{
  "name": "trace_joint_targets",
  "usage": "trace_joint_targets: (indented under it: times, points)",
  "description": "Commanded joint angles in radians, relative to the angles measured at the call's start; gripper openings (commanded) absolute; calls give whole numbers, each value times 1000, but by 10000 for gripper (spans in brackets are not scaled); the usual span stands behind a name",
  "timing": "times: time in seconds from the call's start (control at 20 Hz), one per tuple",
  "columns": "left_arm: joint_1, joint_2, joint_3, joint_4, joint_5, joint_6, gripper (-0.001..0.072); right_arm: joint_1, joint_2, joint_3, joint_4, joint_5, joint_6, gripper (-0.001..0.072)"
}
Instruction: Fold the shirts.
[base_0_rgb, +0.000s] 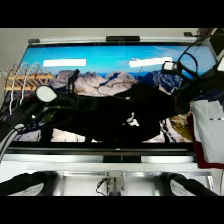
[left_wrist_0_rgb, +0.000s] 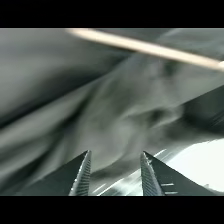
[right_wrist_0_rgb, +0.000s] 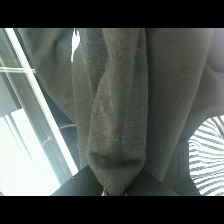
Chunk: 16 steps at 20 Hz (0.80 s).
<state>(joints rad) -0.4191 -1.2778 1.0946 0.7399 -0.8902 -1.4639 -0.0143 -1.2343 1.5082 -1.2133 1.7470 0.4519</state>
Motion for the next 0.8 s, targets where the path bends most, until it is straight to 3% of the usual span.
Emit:
trace_joint_targets:
  times: [0.0,0.4,0.45,0.5,0.6,0.75]
  points:
    - [-111,-31,-47,-186,259,-3,417,0,2,0,0,1,8,61]
    - [-155,-128,-33,-269,386,-7,408,0,2,0,0,1,8,61]
    - [-154,-142,-33,-269,386,-6,350,0,2,0,0,1,8,61]
    - [-154,-153,-33,-269,384,-6,213,-1,2,0,0,1,8,61]
    - [-152,-163,-33,-269,385,-3,60,0,2,0,0,1,8,61]
    - [-129,-158,-33,-269,369,21,46,-1,2,0,0,1,8,61]
